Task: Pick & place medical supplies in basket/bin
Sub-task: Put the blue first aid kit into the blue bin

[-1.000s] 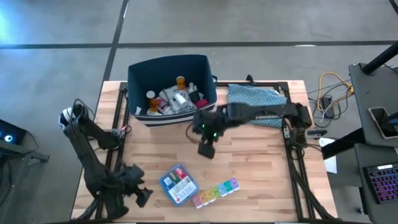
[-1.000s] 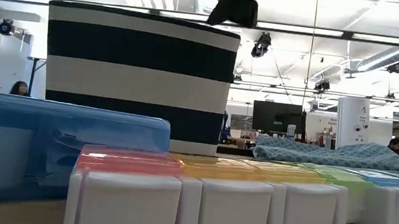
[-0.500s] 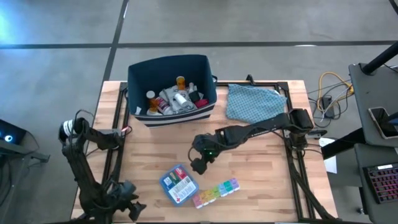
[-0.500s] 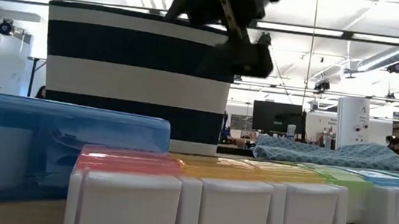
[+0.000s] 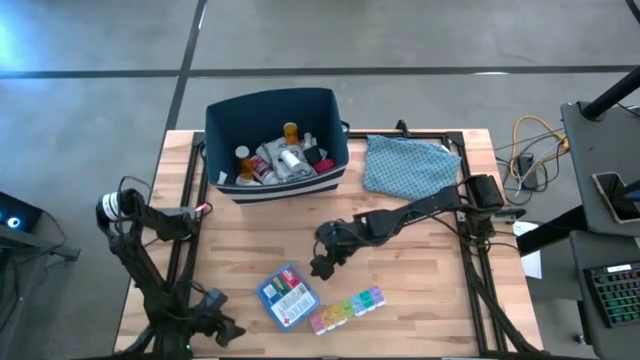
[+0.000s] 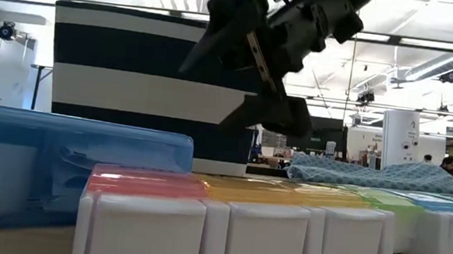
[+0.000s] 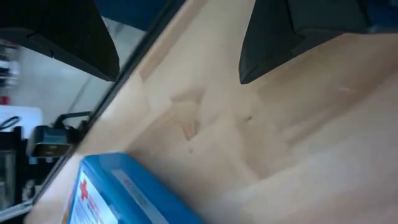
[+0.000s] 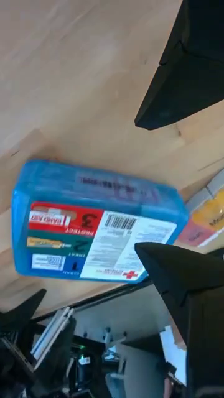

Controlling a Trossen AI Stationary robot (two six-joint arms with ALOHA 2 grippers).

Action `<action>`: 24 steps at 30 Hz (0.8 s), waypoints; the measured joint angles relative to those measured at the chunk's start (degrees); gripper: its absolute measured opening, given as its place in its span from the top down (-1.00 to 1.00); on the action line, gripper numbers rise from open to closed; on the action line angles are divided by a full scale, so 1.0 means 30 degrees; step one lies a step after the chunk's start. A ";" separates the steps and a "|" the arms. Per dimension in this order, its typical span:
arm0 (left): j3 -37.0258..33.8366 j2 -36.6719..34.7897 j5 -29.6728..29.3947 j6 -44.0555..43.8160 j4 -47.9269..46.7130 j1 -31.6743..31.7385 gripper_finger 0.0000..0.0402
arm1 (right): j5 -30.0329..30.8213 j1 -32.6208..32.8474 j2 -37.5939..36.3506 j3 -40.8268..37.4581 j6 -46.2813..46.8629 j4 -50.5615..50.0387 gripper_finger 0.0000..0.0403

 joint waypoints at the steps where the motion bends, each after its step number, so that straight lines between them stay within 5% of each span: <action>1: -0.0244 0.0000 0.0016 -0.0005 0.0657 0.0127 -0.54 | -0.0005 0.0000 0.0000 -0.0192 0.0088 0.0036 -0.49; 10: -0.2107 -0.0047 0.0011 0.0000 0.3088 0.2079 -0.53 | -0.0406 -0.0011 0.0007 -0.1658 0.0086 0.1626 -0.48; 24: -0.2797 0.0019 -0.0613 0.1540 0.4595 0.6341 -0.54 | -0.5549 -0.0736 0.1934 -0.3210 0.0533 0.5430 -0.46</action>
